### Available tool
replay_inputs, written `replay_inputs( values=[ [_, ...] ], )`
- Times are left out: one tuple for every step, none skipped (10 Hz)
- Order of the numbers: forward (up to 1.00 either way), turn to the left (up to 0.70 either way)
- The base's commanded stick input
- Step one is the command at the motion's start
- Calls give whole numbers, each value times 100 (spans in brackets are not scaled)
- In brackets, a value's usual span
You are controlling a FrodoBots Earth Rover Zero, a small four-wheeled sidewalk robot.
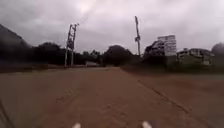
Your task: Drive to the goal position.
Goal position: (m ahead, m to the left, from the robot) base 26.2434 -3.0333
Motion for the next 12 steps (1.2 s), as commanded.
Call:
replay_inputs(
  values=[
    [70, 0],
    [70, 0],
    [70, 0],
    [70, 1],
    [70, 5],
    [70, 9],
    [70, 5],
    [70, 1],
    [70, -20],
    [70, 1],
    [70, 16],
    [70, 12]
  ],
)
